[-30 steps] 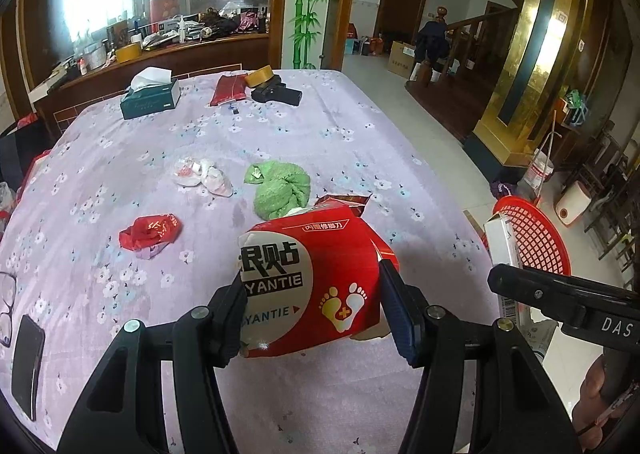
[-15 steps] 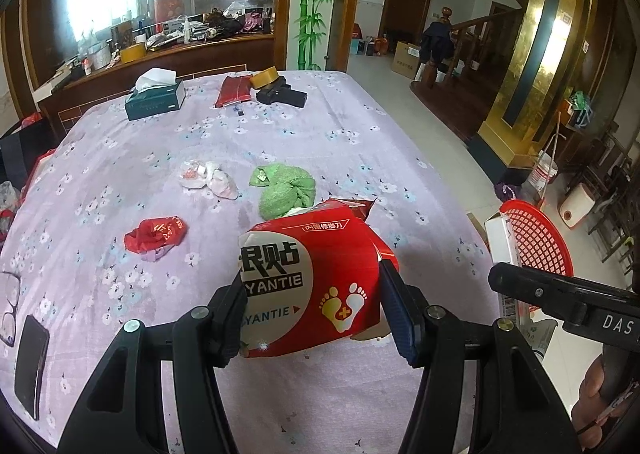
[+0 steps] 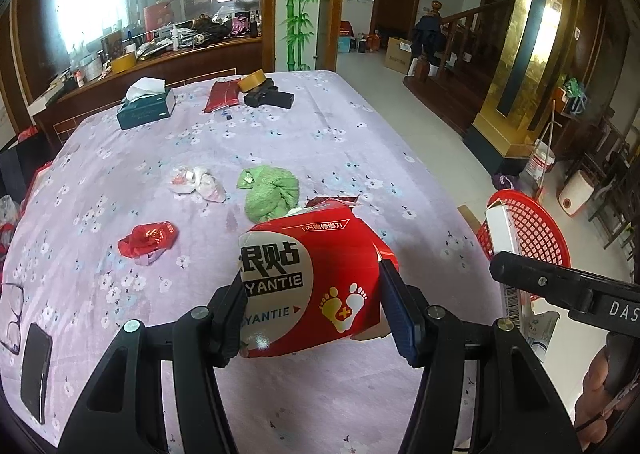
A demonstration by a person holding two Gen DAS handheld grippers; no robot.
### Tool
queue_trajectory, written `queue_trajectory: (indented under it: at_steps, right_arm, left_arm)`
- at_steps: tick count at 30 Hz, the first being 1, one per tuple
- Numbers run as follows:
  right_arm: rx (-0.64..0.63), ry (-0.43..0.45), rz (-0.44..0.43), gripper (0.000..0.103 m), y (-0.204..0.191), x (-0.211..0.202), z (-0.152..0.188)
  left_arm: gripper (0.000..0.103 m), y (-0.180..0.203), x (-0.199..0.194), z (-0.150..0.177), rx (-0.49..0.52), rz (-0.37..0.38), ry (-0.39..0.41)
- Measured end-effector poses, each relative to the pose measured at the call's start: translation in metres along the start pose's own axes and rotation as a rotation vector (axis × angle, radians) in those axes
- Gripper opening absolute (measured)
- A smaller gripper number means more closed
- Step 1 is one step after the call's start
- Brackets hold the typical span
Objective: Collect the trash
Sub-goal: 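Carry the tissue pack and white box in both tools to the red basket, then open the right tool to drop the white box while the left tool drops the tissue pack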
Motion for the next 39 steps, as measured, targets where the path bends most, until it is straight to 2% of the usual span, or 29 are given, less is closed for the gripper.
queue_trajectory:
  at_steps: [14,19,26,33,39]
  right_arm:
    - [0.017,0.011,-0.002,0.06,0.011,-0.009,-0.001]
    - [0.045,0.028,0.006,0.06,0.025,-0.018,-0.011]
    - [0.151,0.103,0.041,0.06,0.08,-0.051,-0.041]
    - [0.26,0.16,0.083,0.06,0.144,-0.084,-0.065]
    - [0.322,0.185,0.104,0.061,0.186,-0.102,-0.082]
  left_arm:
    - [0.058,0.014,-0.002,-0.005,0.021,0.013,0.007]
    - [0.059,0.031,0.002,-0.016,0.048,0.041,0.01]
    - [0.059,0.093,0.012,-0.043,0.128,0.136,0.026]
    - [0.059,0.173,0.032,-0.069,0.187,0.266,0.009]
    - [0.059,0.225,0.057,-0.081,0.228,0.324,-0.027]
Point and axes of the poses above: each gripper's, at about its wrist camera, not at the fingertips, and x roughly the way its jaws point, y to its right, z to its underside, the point moved 10 cm from there along x, roughly the way its jaws point, and after that the axes turned 10 degrees about x, right-handed, at the moved point
